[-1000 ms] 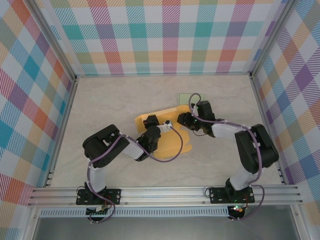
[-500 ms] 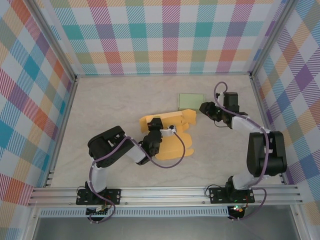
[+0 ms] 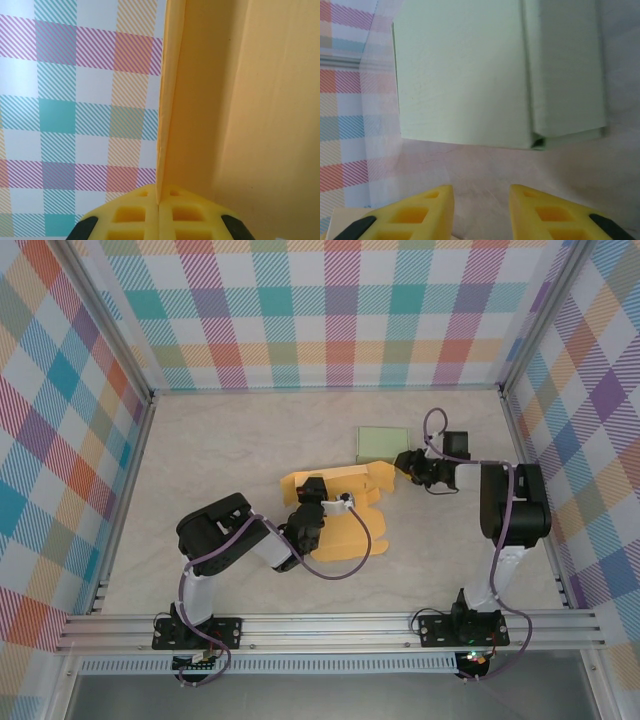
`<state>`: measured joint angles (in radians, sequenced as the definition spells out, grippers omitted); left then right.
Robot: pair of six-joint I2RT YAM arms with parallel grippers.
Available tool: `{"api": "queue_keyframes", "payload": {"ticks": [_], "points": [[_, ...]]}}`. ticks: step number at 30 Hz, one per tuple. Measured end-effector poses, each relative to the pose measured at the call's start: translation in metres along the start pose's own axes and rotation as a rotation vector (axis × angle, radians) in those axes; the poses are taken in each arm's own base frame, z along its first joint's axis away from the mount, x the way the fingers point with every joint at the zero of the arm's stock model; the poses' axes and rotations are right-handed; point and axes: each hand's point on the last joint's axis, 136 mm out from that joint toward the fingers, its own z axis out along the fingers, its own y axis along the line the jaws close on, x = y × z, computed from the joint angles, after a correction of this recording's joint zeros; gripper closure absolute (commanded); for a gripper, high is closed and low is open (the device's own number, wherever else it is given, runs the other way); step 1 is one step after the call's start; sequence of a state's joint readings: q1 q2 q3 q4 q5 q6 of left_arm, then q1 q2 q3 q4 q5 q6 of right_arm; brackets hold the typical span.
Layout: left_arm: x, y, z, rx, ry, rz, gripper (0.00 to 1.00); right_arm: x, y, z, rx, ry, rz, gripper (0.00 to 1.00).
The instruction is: Fold the paper box
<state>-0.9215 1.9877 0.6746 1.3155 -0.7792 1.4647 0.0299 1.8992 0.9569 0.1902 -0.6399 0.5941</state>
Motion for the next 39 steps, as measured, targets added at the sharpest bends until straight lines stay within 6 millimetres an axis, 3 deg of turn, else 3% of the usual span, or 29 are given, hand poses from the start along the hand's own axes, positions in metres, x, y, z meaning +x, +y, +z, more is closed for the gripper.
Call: {"api": "queue_keyframes", "payload": {"ticks": [7, 13, 22, 29, 39], "points": [[0.004, 0.001, 0.000, -0.004, 0.019, 0.000, 1.00, 0.015, 0.025, 0.015, -0.064, 0.044, -0.064, 0.63], [0.004, 0.001, 0.001, -0.004, 0.018, 0.000, 1.00, 0.030, 0.024, 0.007, -0.080, 0.051, -0.071, 0.61], [0.004, -0.002, 0.005, -0.005, 0.024, -0.001, 1.00, 0.059, 0.042, 0.005, -0.114, 0.086, -0.143, 0.58], [0.004, -0.003, 0.006, -0.010, 0.024, -0.006, 1.00, 0.083, 0.037, 0.001, -0.108, 0.103, -0.169, 0.57], [0.005, -0.005, 0.008, -0.010, 0.028, -0.005, 1.00, 0.102, 0.046, 0.002, -0.121, 0.112, -0.246, 0.54]]}}
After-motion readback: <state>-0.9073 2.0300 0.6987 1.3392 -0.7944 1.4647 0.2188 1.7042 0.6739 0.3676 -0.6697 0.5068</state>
